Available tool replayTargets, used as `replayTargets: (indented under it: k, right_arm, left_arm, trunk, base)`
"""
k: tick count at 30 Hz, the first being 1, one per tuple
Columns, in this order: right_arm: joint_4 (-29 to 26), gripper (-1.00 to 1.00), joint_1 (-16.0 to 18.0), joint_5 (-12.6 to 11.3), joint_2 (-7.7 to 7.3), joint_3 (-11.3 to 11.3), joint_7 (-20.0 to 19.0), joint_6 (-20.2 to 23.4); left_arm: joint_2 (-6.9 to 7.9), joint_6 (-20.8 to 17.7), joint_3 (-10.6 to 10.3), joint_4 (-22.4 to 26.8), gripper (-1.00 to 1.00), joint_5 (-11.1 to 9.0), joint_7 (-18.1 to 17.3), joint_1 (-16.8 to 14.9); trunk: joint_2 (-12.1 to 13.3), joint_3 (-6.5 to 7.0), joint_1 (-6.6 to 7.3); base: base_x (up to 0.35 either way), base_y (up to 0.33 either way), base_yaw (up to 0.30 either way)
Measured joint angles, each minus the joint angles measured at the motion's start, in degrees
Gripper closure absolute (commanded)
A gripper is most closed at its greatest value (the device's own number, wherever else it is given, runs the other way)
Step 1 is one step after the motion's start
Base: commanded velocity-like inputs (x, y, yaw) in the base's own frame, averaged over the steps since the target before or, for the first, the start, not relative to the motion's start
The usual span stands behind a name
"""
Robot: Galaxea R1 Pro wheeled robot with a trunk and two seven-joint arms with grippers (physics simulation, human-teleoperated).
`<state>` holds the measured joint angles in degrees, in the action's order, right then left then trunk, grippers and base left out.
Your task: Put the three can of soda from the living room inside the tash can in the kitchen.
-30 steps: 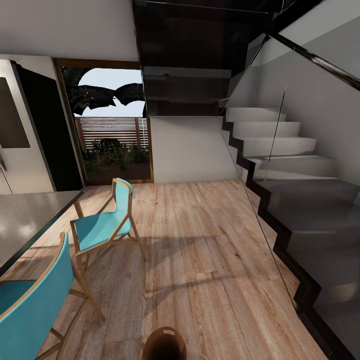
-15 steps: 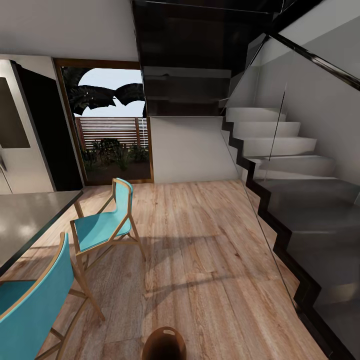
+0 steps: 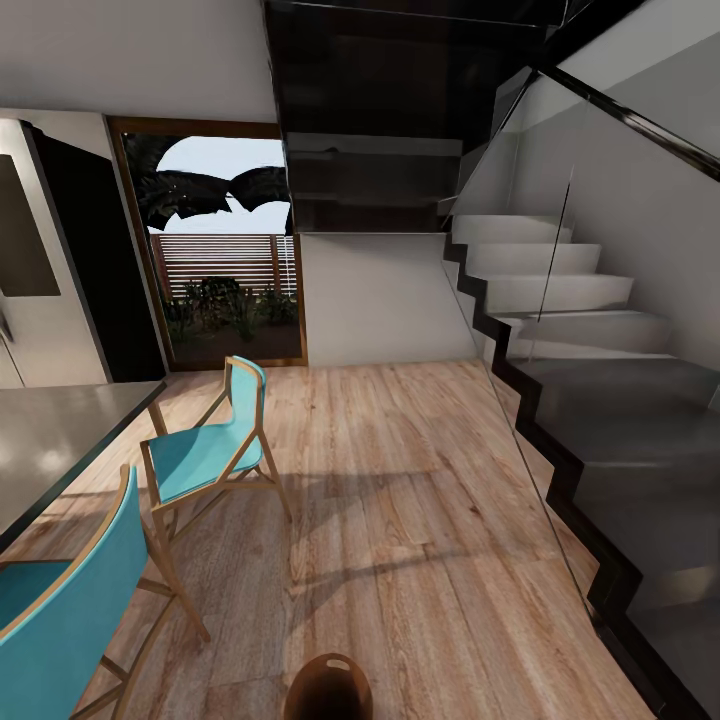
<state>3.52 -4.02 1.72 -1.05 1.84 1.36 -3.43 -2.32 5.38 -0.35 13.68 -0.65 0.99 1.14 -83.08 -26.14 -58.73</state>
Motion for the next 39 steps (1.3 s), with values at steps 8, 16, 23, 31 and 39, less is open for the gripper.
replayTargets:
  k: [8, 16, 23, 31, 39]
  right_arm:
    - [0.00, -1.00, 0.00, 0.00, 0.00, 0.00, 0.00, 0.00]
    - [0.00, -1.00, 0.00, 0.00, 0.00, 0.00, 0.00, 0.00]
    - [0.00, -1.00, 0.00, 0.00, 0.00, 0.00, 0.00, 0.00]
    - [0.00, -1.00, 0.00, 0.00, 0.00, 0.00, 0.00, 0.00]
    - [0.00, -1.00, 0.00, 0.00, 0.00, 0.00, 0.00, 0.00]
  left_arm:
    - [0.00, 0.00, 0.00, 0.00, -1.00, 0.00, 0.00, 0.00]
    - [0.00, 0.00, 0.00, 0.00, -1.00, 0.00, 0.00, 0.00]
    - [0.00, 0.00, 0.00, 0.00, -1.00, 0.00, 0.00, 0.00]
    - [0.00, 0.00, 0.00, 0.00, -1.00, 0.00, 0.00, 0.00]
    - [0.00, 0.00, 0.00, 0.00, -1.00, 0.00, 0.00, 0.00]
  trunk:
    - [0.00, 0.00, 0.00]
    - [0.00, 0.00, 0.00]
    - [0.00, 0.00, 0.00]
    - [0.00, 0.00, 0.00]
    - [0.00, 0.00, 0.00]
  base:
    - [0.000, 0.000, 0.000]
    - [0.000, 0.000, 0.000]
    - [0.000, 0.000, 0.000]
    - [0.000, 0.000, 0.000]
    - [0.000, 0.000, 0.000]
